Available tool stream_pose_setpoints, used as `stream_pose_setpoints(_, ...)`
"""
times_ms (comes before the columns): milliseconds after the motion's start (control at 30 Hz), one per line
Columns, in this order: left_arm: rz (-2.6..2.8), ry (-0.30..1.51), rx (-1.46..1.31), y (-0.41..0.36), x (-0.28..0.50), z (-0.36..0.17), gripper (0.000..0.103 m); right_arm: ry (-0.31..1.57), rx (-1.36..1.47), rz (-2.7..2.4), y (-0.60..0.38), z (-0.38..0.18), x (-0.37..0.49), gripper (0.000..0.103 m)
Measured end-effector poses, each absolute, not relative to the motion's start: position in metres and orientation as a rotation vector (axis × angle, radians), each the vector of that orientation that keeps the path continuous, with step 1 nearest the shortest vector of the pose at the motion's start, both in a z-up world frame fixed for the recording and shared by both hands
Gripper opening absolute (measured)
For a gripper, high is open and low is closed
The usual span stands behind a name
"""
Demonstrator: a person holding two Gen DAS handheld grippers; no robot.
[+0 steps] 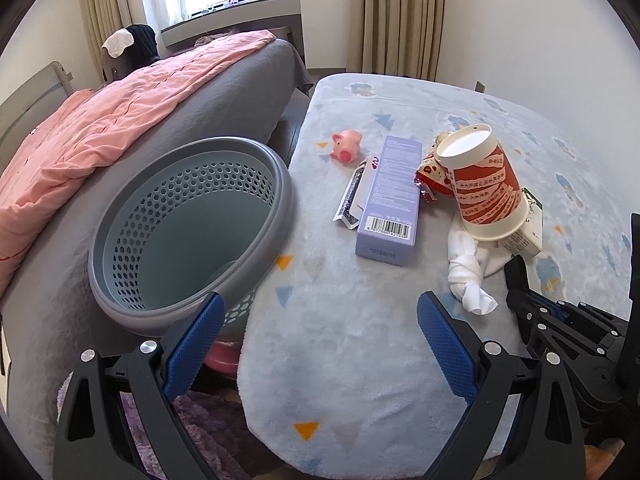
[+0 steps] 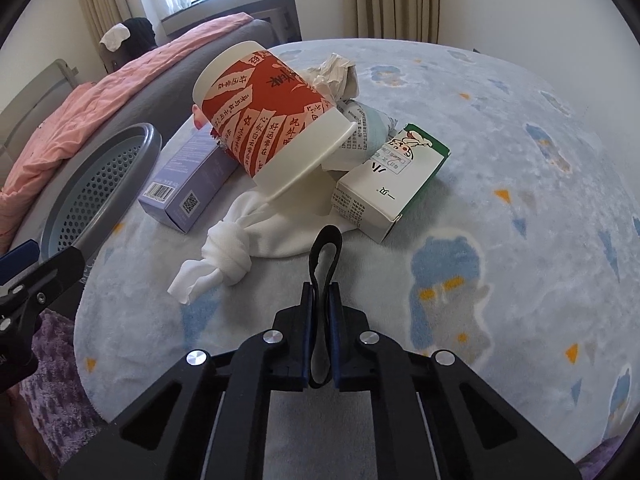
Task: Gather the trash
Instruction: 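Grasp the white knotted tissue with the left tool while the right tool holds the band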
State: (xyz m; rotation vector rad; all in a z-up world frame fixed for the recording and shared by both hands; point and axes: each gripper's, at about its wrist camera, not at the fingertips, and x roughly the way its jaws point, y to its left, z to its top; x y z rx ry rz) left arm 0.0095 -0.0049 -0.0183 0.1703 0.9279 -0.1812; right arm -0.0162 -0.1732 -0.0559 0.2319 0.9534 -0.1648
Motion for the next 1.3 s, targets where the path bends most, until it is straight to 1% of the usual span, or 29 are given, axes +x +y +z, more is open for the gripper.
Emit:
stream_pose_setpoints(300,-0.286,0.888,0.176,-0.037,0.005,-0.015,0.092,0.904,0.283,-0.173,-0.189,-0.039,-0.039,0.008)
stream_pose_setpoints(533,-0.335,0.905,0.184,-0.063,0.013,-0.02,0.092,0.89,0.336,-0.198,-0.21,-0.037,-0.055,0.008)
stream_pose_setpoints(933,-0.335,0.957,0.244,-0.099,0.031,-0.053,0.092,0.869,0.417,-0.201,-0.238,-0.037,-0.067,0.008)
stream_pose_setpoints(1233,-0.305,0.925,0.289,-0.111,0.032,-0.065,0.091,0.87,0.436,-0.193,-0.242,-0.04,-0.068,0.008)
stream_pose_setpoints(1267,-0.311,0.925,0.285,-0.112,0.032,-0.066,0.089,0.869,0.437,-0.192,-0.242,-0.04,-0.068,0.008)
stream_pose_setpoints(1300,-0.318,0.927,0.278,-0.111,0.032,-0.066,0.08,0.871,0.437,-0.193,-0.242,-0.04,-0.068,0.008)
